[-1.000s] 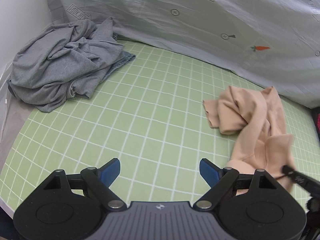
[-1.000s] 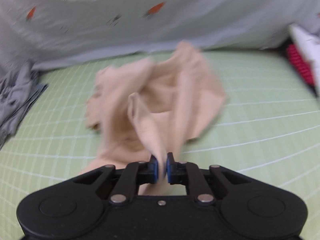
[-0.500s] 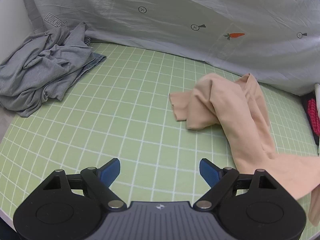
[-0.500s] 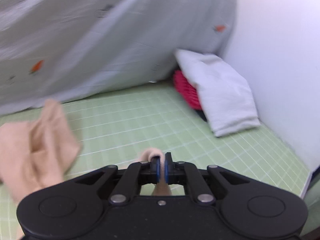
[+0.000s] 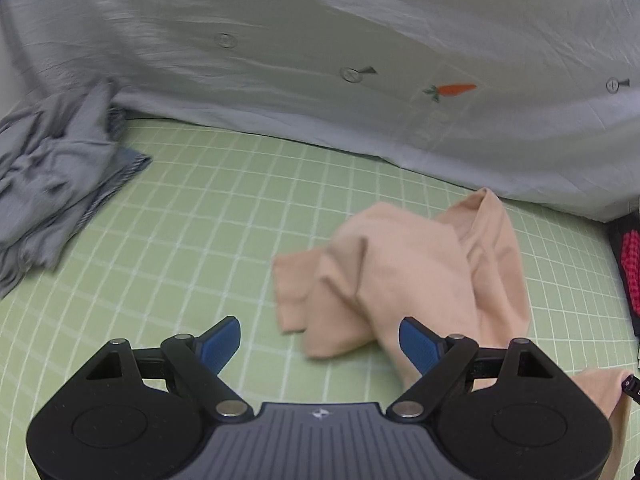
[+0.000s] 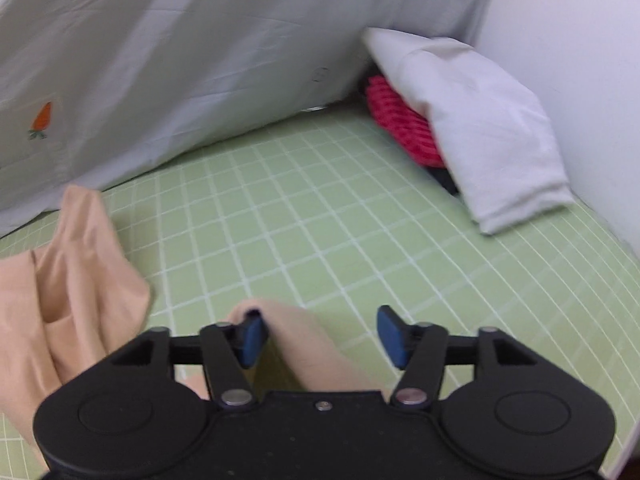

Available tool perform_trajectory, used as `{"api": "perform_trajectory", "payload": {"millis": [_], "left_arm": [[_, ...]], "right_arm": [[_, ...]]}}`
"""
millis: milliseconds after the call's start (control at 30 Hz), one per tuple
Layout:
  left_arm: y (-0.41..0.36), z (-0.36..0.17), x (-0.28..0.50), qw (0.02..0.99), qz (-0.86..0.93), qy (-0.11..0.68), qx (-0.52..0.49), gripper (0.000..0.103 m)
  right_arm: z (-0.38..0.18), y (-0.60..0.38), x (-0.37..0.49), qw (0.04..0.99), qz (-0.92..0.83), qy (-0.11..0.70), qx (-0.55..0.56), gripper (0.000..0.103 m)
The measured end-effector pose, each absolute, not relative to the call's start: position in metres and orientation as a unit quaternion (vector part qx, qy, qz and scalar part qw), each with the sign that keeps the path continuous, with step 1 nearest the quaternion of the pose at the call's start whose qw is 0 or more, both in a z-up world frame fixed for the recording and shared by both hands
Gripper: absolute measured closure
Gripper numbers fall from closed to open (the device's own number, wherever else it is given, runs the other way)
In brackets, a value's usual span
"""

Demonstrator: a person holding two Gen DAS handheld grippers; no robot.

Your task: Fold clothes

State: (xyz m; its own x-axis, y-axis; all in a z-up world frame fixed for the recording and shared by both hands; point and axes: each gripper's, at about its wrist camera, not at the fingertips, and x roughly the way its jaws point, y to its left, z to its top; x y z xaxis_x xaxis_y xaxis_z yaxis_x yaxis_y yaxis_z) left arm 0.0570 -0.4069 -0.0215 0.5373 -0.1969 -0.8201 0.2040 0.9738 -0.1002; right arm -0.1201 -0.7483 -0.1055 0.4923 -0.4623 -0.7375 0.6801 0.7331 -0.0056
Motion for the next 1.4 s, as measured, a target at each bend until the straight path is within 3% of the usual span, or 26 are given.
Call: {"api": "perform_trajectory", "payload": {"millis": [133,200,367,533,733,833,900,933,967,1133,1400], "left_arm": [[-0.433,-0.037,0.081,0.866,-0.132,0.483,0.007,0.018],[-0.443,-0.046,0.090,0.857,-0.145,0.494,0.003,0.025],[-0.421,-0.047,0.093,0.864,-0.117,0.489,-0.001,0.090],[-0.396,-0.047,0.094,0.872,-0.085,0.482,-0.004,0.101],[-0.352,-0.045,0.101,0.879,-0.022,0.476,-0.019,0.103],[-0.335,-0.038,0.104,0.879,0.001,0.476,-0.025,0.098],[-0.337,-0.032,0.097,0.882,-0.003,0.470,-0.017,0.070],[-0.343,-0.031,0.094,0.883,-0.010,0.469,-0.013,0.048],[-0.349,-0.030,0.091,0.884,-0.019,0.468,-0.010,0.034],[-0.392,-0.029,0.078,0.882,-0.066,0.466,0.014,0.020],[-0.480,-0.042,0.089,0.876,-0.144,0.450,0.098,0.014]], "right_arm": [[-0.112,-0.756,-0.111,0.846,-0.337,0.383,0.153,0.033],[-0.118,-0.761,-0.110,0.842,-0.339,0.388,0.160,0.033],[-0.126,-0.763,-0.116,0.828,-0.355,0.400,0.169,0.033],[-0.124,-0.757,-0.124,0.823,-0.359,0.405,0.172,0.033],[-0.111,-0.743,-0.128,0.832,-0.337,0.407,0.166,0.033],[-0.107,-0.737,-0.128,0.837,-0.326,0.407,0.165,0.033],[-0.106,-0.734,-0.126,0.839,-0.319,0.409,0.165,0.033],[-0.107,-0.733,-0.124,0.839,-0.315,0.410,0.167,0.033],[-0.107,-0.733,-0.123,0.840,-0.312,0.411,0.169,0.033],[-0.107,-0.731,-0.119,0.840,-0.309,0.408,0.178,0.029],[-0.119,-0.743,-0.113,0.829,-0.317,0.416,0.197,0.024]]}}
